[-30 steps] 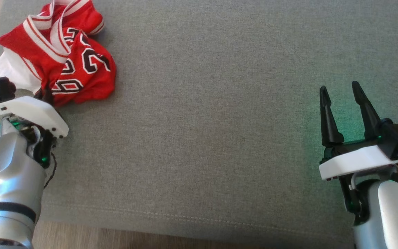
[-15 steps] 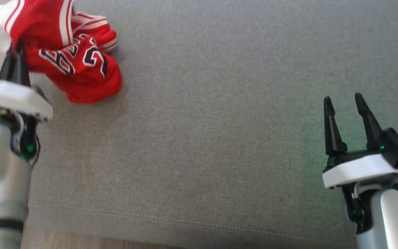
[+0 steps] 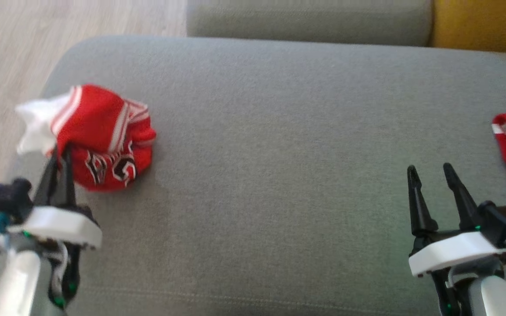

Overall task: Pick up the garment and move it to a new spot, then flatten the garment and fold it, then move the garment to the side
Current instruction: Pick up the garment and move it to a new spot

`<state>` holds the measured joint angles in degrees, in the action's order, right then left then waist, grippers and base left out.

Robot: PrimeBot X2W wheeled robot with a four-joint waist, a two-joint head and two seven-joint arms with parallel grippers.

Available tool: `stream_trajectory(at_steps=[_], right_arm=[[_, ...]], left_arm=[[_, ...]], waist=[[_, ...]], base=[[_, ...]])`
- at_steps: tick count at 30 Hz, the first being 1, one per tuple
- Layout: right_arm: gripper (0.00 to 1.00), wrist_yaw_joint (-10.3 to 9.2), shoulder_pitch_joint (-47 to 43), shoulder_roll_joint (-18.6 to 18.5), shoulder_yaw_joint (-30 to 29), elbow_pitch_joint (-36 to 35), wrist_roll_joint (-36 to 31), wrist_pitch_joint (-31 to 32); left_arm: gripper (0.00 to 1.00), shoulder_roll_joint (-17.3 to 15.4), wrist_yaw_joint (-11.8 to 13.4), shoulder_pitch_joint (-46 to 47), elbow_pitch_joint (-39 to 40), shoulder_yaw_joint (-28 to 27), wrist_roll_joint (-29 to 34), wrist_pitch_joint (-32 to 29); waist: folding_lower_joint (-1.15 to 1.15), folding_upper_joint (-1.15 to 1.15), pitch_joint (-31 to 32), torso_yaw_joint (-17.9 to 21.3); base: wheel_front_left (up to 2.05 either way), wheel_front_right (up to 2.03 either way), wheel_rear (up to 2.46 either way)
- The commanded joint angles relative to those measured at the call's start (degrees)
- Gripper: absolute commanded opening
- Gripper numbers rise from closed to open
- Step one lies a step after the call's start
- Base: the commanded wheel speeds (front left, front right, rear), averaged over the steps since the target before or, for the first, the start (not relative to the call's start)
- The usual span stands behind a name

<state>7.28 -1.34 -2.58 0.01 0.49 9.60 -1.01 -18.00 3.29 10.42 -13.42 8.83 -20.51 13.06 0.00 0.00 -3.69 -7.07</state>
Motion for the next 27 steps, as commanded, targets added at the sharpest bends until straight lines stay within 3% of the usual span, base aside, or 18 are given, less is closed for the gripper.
stream_trajectory(at_steps=[1, 6, 11, 20, 27], right_arm=[[1.00, 0.21, 0.9, -0.3, 1.5, -2.0, 0.2, -0.4], [1.00, 0.21, 0.3, -0.3, 1.4, -2.8, 0.2, -0.1], [1.00, 0.21, 1.2, -0.3, 1.2, -4.1, -0.8, 0.3], [1.00, 0.21, 3.3, -0.3, 1.0, -5.3, -0.6, 0.1], [1.00, 0.21, 4.6, -0.3, 2.6, -4.1, 1.1, -1.5]], left_arm=[[0.00, -1.4, 0.7, 1.3, 3.6, -1.7, 0.4, -0.6], [0.00, -0.8, 1.5, -3.0, 10.6, 0.6, 1.1, -3.6], [0.00, 0.6, 0.2, -1.9, 13.4, 4.4, 1.7, -5.4], [0.00, 5.0, -3.8, 6.0, 10.4, 11.5, 2.8, -5.1], [0.00, 9.1, -7.0, 16.3, 5.4, 16.4, 4.3, -4.1]], waist=[[0.00, 0.00, 1.2, 1.4], [0.00, 0.00, 1.0, 3.1], [0.00, 0.00, -1.5, 5.4], [0.00, 0.00, -6.2, 11.3], [0.00, 0.00, -9.7, 19.0]], base=[[0.00, 0.00, 0.00], [0.00, 0.00, 0.00], [0.00, 0.00, 0.00], [0.00, 0.00, 0.00], [0.00, 0.00, 0.00]])
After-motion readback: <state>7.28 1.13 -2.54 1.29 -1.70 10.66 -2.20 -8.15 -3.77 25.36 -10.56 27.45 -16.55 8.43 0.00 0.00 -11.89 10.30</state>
